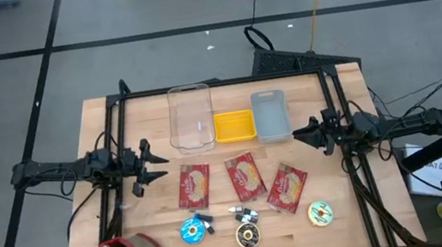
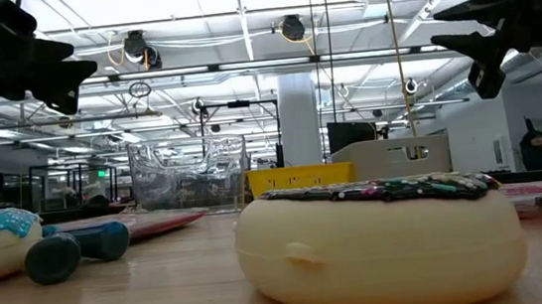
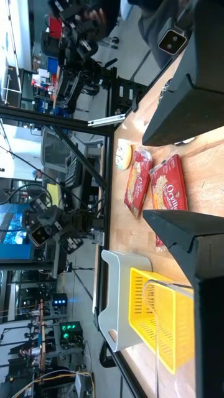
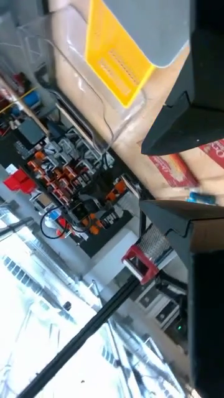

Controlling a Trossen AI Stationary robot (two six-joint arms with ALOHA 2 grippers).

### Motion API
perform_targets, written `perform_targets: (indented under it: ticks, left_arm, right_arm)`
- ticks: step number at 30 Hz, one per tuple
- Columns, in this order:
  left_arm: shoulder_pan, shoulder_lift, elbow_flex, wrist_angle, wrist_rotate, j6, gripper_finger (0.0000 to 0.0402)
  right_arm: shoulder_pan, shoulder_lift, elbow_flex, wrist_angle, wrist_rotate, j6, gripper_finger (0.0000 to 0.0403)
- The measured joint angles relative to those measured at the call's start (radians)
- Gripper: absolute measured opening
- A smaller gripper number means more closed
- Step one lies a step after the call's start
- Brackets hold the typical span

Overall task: Pick & Place Food Item
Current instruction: Put the right red popcorn bag into the gray bin

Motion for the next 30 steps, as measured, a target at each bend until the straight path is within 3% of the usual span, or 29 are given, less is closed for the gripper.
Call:
perform_targets:
  ticks: [6,10,13,18,21,26,30]
  left_arm:
    - [0.0,0.0,0.0,0.0,0.0,0.0,0.0179]
    - [0.0,0.0,0.0,0.0,0.0,0.0,0.0179]
    - [0.0,0.0,0.0,0.0,0.0,0.0,0.0179]
    - [0.0,0.0,0.0,0.0,0.0,0.0,0.018]
    - [0.0,0.0,0.0,0.0,0.0,0.0,0.018]
    - [0.0,0.0,0.0,0.0,0.0,0.0,0.018]
    - [0.0,0.0,0.0,0.0,0.0,0.0,0.018]
  right_arm:
    - [0.0,0.001,0.0,0.02,0.068,-0.095,0.0116]
    - [0.06,0.036,0.0,0.091,-0.096,-0.036,0.0116]
    - [0.176,0.096,0.0,0.197,-0.079,-0.007,0.0116]
    - [0.41,0.268,0.0,0.457,0.123,-0.154,0.0116]
    - [0.523,0.399,0.0,0.643,0.183,-0.263,0.0116]
    - [0.628,0.604,0.039,0.863,0.184,-0.4,0.0116]
    - [0.659,0.73,0.095,0.838,0.184,-0.501,0.0116]
